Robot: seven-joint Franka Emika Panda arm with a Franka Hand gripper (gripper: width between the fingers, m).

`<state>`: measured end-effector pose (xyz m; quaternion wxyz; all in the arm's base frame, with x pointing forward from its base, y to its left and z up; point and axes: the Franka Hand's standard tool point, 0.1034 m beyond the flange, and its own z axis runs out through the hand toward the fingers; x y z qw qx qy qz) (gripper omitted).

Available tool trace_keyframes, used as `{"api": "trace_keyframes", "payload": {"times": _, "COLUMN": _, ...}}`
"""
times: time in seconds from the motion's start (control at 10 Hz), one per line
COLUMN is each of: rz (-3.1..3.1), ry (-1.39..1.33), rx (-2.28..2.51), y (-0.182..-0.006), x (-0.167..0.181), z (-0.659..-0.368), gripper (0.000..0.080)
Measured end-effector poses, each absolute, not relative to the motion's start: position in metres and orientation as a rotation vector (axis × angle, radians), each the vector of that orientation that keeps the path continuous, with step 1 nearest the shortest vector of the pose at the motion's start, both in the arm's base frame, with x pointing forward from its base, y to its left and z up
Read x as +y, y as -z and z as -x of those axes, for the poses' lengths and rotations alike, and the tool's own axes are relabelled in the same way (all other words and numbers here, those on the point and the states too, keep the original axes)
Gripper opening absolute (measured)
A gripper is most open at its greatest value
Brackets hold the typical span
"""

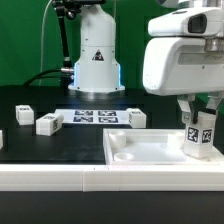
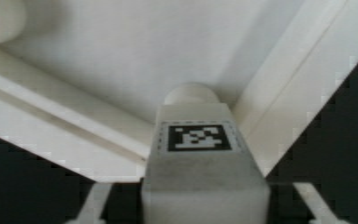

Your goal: Assemble one leg

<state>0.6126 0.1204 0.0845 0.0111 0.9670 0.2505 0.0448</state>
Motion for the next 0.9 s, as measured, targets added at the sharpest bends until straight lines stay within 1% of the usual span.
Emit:
{"api": "trace_keyframes", "payload": {"times": 0.2, "rz": -3.039, "ry": -0.140, "rx": 0.713, "y": -0.0844, "x": 0.1205, "z": -0.6124, "gripper": 0.0291}}
{"api": "trace_keyframes", "payload": {"times": 0.5, "rz": -3.139, "ry": -0.140, "rx": 0.220, "y": -0.0841, "x": 0.1206, "z": -0.6120, "gripper": 0.0291}}
{"api": "trace_keyframes", "payload": {"times": 0.9, "rz": -3.157, "ry": -0.149, "rx": -0.295, "y": -0.0832, "x": 0.1207, "z": -0.6123, "gripper": 0.0291}}
